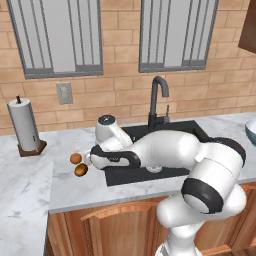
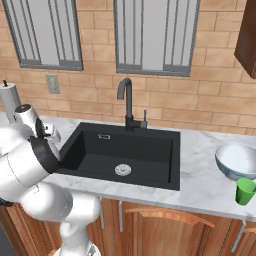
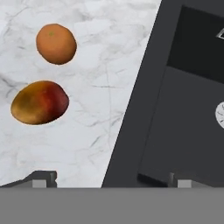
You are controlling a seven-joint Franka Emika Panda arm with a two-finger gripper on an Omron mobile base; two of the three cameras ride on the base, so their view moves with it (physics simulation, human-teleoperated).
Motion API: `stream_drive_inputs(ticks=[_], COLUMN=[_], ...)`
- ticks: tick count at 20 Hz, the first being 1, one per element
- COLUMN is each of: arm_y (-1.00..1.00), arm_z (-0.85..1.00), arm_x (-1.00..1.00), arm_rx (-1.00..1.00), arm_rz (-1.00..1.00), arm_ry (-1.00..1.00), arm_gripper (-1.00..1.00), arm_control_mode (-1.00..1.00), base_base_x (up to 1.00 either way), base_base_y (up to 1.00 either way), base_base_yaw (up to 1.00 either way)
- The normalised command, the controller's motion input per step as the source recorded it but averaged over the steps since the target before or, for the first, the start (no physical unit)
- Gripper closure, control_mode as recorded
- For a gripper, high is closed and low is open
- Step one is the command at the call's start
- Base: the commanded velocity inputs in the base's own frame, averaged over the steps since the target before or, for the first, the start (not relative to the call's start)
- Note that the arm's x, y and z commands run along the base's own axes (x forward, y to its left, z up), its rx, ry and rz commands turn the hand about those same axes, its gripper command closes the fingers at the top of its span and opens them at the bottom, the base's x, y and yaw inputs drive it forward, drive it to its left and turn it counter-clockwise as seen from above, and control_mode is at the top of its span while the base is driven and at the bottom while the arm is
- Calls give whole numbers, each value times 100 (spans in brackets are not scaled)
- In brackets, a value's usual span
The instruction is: Remove the mango and tangerine from the sink. Then move the bowl and cup from the counter to the sink for washing.
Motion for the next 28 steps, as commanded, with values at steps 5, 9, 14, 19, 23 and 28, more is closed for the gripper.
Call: stream_drive_inputs(ticks=[5, 9, 14, 19, 23, 28], arm_y=[-30, -27, -32, -30, -27, -26], arm_z=[1, 3, 12, 19, 22, 25], arm_x=[-28, -21, -21, -20, -15, -13], arm_rx=[-1, -1, 0, 0, 0, 0], arm_rz=[0, -3, -7, -3, -2, 0], arm_ry=[-23, -15, -7, -1, 0, 0], arm_gripper=[-100, -100, -100, -100, -100, -100], arm_control_mode=[-100, -100, -100, -100, -100, -100], base_base_x=[0, 0, 0, 0, 0, 0], base_base_y=[0, 0, 0, 0, 0, 0], base_base_yaw=[0, 0, 0, 0, 0, 0])
